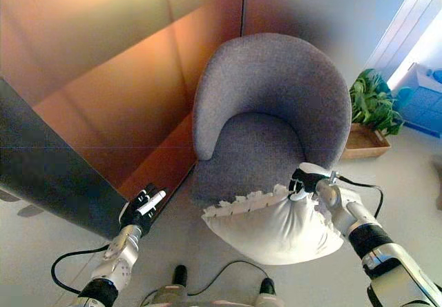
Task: Pick up the pillow and put it on the sofa.
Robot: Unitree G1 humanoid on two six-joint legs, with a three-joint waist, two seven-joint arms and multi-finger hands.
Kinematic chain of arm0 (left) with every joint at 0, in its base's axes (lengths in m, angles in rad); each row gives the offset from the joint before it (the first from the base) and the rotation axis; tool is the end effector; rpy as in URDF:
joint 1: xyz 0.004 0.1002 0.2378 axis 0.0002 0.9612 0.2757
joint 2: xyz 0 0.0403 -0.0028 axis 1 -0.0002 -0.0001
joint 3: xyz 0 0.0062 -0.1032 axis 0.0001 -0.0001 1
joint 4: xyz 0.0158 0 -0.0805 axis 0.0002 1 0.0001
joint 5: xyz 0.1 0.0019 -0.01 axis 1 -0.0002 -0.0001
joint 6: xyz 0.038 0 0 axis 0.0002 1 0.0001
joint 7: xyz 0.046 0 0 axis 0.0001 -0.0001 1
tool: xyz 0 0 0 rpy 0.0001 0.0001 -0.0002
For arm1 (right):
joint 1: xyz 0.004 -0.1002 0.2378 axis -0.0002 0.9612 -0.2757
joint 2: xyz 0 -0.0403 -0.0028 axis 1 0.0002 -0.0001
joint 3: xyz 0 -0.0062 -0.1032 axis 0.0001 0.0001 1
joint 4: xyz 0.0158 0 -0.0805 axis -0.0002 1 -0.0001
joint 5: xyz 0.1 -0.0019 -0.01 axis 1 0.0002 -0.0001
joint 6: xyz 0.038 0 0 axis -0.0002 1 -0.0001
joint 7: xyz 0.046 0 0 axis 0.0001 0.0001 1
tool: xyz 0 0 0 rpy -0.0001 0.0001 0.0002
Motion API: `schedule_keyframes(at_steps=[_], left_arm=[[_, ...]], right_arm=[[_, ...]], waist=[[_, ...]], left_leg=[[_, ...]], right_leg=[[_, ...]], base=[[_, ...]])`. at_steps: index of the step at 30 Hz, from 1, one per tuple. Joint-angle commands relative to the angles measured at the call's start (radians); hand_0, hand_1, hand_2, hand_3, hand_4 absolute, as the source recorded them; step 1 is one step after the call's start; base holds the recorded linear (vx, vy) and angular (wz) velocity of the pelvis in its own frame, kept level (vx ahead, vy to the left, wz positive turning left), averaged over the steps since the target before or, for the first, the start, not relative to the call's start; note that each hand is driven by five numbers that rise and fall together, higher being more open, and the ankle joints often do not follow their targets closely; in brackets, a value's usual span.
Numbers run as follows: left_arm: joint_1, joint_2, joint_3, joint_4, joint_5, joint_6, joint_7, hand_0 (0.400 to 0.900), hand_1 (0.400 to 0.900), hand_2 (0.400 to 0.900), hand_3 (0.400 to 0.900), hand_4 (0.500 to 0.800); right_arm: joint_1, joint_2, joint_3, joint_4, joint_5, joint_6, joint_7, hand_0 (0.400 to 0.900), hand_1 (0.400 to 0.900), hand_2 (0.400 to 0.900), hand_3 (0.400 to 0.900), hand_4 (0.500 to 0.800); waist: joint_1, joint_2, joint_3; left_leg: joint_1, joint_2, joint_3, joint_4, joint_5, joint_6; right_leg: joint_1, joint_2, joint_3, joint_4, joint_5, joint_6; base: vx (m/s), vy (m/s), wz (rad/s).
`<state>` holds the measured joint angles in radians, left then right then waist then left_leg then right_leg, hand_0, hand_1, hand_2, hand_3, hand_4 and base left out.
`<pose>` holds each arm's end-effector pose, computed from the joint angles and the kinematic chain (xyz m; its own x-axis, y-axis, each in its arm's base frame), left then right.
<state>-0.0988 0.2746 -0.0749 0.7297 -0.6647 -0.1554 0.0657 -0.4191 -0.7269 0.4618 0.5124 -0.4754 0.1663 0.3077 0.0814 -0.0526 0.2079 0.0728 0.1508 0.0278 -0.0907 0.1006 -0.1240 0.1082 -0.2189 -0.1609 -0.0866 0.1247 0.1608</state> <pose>0.1848 0.2211 -0.0466 0.8526 0.2234 -0.4723 -0.3603 0.9061 -0.2218 0.2657 -0.2602 0.0620 0.8207 -0.0298 -0.5706 -0.5510 0.2231 -0.8041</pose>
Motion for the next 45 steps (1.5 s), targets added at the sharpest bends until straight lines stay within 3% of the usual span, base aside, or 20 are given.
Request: schedule_keyframes(at_steps=[1, 11, 18, 23, 27, 34, 41, 45], left_arm=[[-0.046, 0.024, -0.023, 0.003, 0.028, -0.051, -0.018, 0.9, 0.9, 0.9, 0.9, 0.8], [-0.017, 0.045, -0.05, 0.0, 0.007, -0.046, -0.037, 0.9, 0.9, 0.9, 0.9, 0.8], [0.018, 0.075, -0.093, -0.009, -0.013, -0.045, -0.071, 0.9, 0.9, 0.9, 0.9, 0.8], [0.043, 0.096, -0.124, -0.024, -0.021, -0.032, -0.103, 0.9, 0.9, 0.9, 0.9, 0.8], [0.067, 0.12, -0.149, -0.07, -0.031, -0.011, -0.12, 0.9, 0.9, 0.9, 0.9, 0.8], [0.087, 0.151, -0.163, -0.135, -0.048, -0.008, -0.152, 0.9, 0.9, 0.9, 0.9, 0.8], [-0.025, 0.168, -0.173, -0.142, -0.063, -0.031, -0.138, 0.9, 0.9, 0.9, 0.9, 0.8], [-0.029, 0.162, -0.166, -0.16, -0.048, -0.023, -0.123, 0.9, 0.9, 0.9, 0.9, 0.8]], right_arm=[[-0.247, -0.125, -0.036, -0.038, -0.02, -0.03, -0.054, 0.4, 0.4, 0.4, 0.4, 0.5], [-0.528, -0.236, 0.046, 0.102, 0.146, -0.04, -0.126, 0.4, 0.4, 0.4, 0.4, 0.5], [-0.763, -0.305, 0.175, 0.269, 0.203, -0.066, -0.175, 0.4, 0.4, 0.4, 0.4, 0.5], [-0.883, -0.316, 0.263, 0.401, 0.186, -0.022, -0.173, 0.4, 0.4, 0.4, 0.4, 0.5], [-0.906, -0.312, 0.271, 0.496, 0.158, 0.044, -0.215, 0.4, 0.4, 0.4, 0.4, 0.5], [-0.859, -0.296, 0.221, 0.534, 0.146, 0.089, -0.242, 0.4, 0.4, 0.4, 0.4, 0.5], [-0.887, -0.246, 0.239, 0.56, 0.197, 0.152, -0.339, 0.4, 0.4, 0.4, 0.4, 0.5], [-0.885, -0.253, 0.249, 0.545, 0.212, 0.169, -0.331, 0.4, 0.4, 0.4, 0.4, 0.5]], waist=[[0.006, -0.033, -0.156], [0.038, -0.046, -0.189], [0.072, -0.056, -0.208], [0.1, -0.061, -0.216], [0.121, -0.06, -0.222], [0.143, -0.049, -0.202], [0.157, -0.05, -0.106], [0.154, -0.05, -0.086]], left_leg=[[0.055, 0.028, 0.001, 0.024, -0.045, 0.006], [0.046, 0.032, -0.01, 0.022, -0.038, 0.0], [0.026, 0.031, -0.033, 0.019, -0.029, -0.002], [0.016, 0.028, -0.053, 0.017, -0.023, 0.0], [0.007, 0.028, -0.072, 0.007, -0.019, -0.002], [-0.03, 0.033, -0.086, 0.003, -0.013, -0.011], [-0.132, 0.032, -0.11, 0.003, -0.007, -0.013], [-0.145, 0.031, -0.116, 0.003, -0.009, -0.008]], right_leg=[[-0.004, -0.059, 0.023, 0.052, 0.0, 0.038], [0.001, -0.055, 0.009, 0.047, 0.002, 0.038], [0.003, -0.05, -0.015, 0.039, 0.002, 0.036], [0.007, -0.045, -0.033, 0.033, 0.002, 0.034], [0.011, -0.038, -0.043, 0.015, 0.004, 0.034], [-0.007, -0.035, -0.068, 0.004, 0.005, 0.036], [-0.096, -0.028, -0.075, -0.001, 0.011, 0.035], [-0.107, -0.025, -0.065, -0.001, 0.007, 0.033]], base=[[0.04, 0.001, 0.0], [0.04, -0.001, 0.01], [0.06, 0.002, 0.12], [0.11, -0.012, 0.15], [0.13, -0.014, 0.15], [0.04, -0.013, 0.14], [-0.2, -0.073, 0.05], [-0.04, -0.02, -0.01]])
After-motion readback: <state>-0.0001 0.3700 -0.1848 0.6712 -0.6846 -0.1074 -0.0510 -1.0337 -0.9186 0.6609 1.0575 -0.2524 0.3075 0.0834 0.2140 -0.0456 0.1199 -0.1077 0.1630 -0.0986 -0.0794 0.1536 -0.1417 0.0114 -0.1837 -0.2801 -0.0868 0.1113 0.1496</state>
